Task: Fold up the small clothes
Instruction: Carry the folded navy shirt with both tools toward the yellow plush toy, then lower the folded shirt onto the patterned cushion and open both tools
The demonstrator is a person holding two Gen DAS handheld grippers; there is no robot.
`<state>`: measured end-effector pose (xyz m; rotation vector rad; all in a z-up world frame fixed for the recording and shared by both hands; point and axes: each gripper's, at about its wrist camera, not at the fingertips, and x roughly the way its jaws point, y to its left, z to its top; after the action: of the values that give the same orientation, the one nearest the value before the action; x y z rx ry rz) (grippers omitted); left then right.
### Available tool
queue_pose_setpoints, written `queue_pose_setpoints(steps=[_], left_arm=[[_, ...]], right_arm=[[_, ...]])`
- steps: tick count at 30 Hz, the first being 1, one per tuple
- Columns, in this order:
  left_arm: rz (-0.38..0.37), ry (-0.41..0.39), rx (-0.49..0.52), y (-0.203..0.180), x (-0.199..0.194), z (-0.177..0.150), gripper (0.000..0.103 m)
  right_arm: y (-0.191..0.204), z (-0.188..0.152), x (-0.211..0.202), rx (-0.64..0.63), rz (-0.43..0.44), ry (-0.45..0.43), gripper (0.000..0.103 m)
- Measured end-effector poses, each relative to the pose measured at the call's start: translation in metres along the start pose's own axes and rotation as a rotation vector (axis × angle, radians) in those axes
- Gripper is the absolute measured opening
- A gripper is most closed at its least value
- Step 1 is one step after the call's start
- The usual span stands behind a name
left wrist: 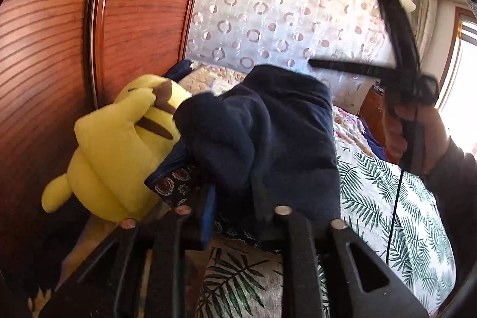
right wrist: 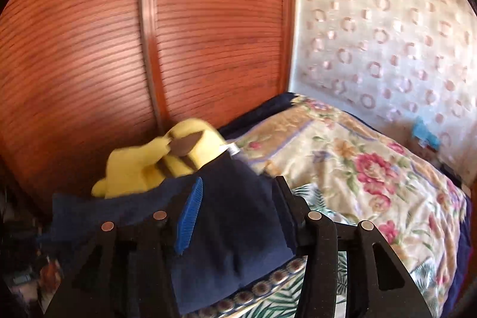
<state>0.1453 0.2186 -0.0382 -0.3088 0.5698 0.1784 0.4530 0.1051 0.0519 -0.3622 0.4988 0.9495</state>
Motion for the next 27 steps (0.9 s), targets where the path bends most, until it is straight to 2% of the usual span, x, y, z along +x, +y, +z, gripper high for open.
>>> queue_pose_setpoints(steps=[1,3,4,6,11,17,22,27], left_arm=[[0.005,-0.013,0.010,0.000,-0.002,0.001,0.044],[0.000,-0.029,0.038,-0.003,-0.006,0.003,0.051],[0.012,-0.028,0.053,-0.005,-0.007,0.004,0.066],[0.039,-0.044,0.089,-0.010,-0.011,0.005,0.082],[0.108,-0.078,0.149,-0.021,-0.021,0.007,0.088],[0.105,-0.067,0.168,-0.029,-0.028,0.003,0.088],[0.115,-0.052,0.199,-0.044,-0.033,-0.003,0.088],[0.077,-0.017,0.226,-0.065,-0.036,-0.013,0.088]], right_arm=[[-0.004,-0.007,0.001,-0.008,0.008,0.012,0.050],[-0.006,-0.020,0.009,-0.024,0.001,0.044,0.050],[-0.007,-0.024,0.017,-0.027,-0.011,0.061,0.050],[-0.013,-0.029,0.033,-0.014,-0.031,0.082,0.050],[-0.025,-0.029,0.051,0.038,-0.033,0.065,0.051],[-0.013,-0.036,0.028,0.089,-0.043,0.015,0.051],[0.004,-0.062,-0.013,0.124,-0.050,-0.016,0.051],[0.013,-0.089,-0.073,0.170,-0.074,-0.061,0.051]])
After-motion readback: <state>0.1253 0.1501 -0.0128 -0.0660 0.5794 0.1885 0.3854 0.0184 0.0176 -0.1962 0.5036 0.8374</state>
